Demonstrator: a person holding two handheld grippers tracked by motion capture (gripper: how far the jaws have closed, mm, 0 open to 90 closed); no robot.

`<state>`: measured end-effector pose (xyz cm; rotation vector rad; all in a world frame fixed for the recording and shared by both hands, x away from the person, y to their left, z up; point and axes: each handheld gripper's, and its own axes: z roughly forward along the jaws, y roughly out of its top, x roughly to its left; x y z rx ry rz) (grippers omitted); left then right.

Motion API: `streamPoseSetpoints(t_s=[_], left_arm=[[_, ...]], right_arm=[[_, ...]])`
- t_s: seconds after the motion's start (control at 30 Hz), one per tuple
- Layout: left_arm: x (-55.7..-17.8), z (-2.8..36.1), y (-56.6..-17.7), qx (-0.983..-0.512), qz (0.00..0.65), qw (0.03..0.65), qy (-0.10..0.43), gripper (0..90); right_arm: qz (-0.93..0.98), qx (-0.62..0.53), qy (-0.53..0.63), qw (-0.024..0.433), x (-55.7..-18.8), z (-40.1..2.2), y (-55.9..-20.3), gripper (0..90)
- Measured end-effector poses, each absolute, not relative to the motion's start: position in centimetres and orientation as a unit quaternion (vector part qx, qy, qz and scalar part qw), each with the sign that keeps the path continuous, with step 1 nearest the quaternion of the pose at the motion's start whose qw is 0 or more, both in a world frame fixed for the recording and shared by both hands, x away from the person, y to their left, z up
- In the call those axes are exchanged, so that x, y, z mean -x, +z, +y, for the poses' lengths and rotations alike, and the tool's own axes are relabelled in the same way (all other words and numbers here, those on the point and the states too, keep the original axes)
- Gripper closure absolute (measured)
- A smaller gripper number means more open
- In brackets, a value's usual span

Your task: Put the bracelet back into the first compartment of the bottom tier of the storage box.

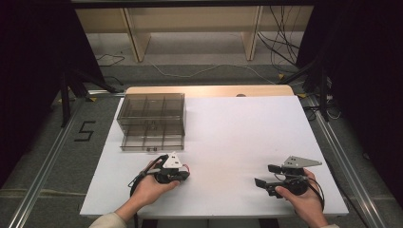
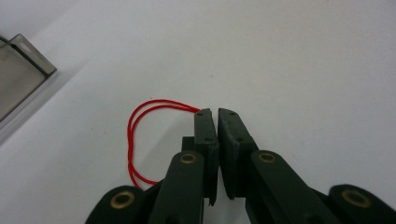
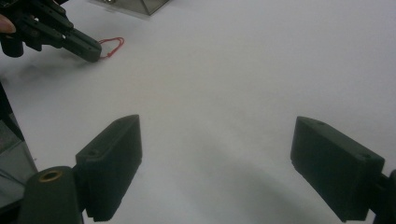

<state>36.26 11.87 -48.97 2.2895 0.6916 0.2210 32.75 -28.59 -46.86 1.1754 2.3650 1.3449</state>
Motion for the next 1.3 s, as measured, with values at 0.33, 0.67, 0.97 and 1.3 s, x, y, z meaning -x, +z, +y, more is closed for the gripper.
streamPoseSetpoints(t_s=[0.33,0.67,0.97,1.3], left_arm=[[-36.1,12.1,-48.7,-0.890,0.263,0.361,0.090,86.9],[-36.0,12.4,-47.8,-0.881,0.266,0.378,0.101,87.1],[-35.9,12.7,-47.1,-0.874,0.268,0.391,0.105,87.1],[-35.8,12.9,-46.5,-0.870,0.268,0.398,0.115,87.2]], right_arm=[[0.795,-0.394,0.452,0.088,-32.8,-28.6,-46.9,17.4],[0.796,-0.395,0.451,0.087,-32.7,-28.5,-46.8,17.4],[0.794,-0.397,0.452,0.086,-32.7,-28.5,-46.8,17.5],[0.796,-0.395,0.450,0.088,-32.7,-28.5,-46.8,17.4]])
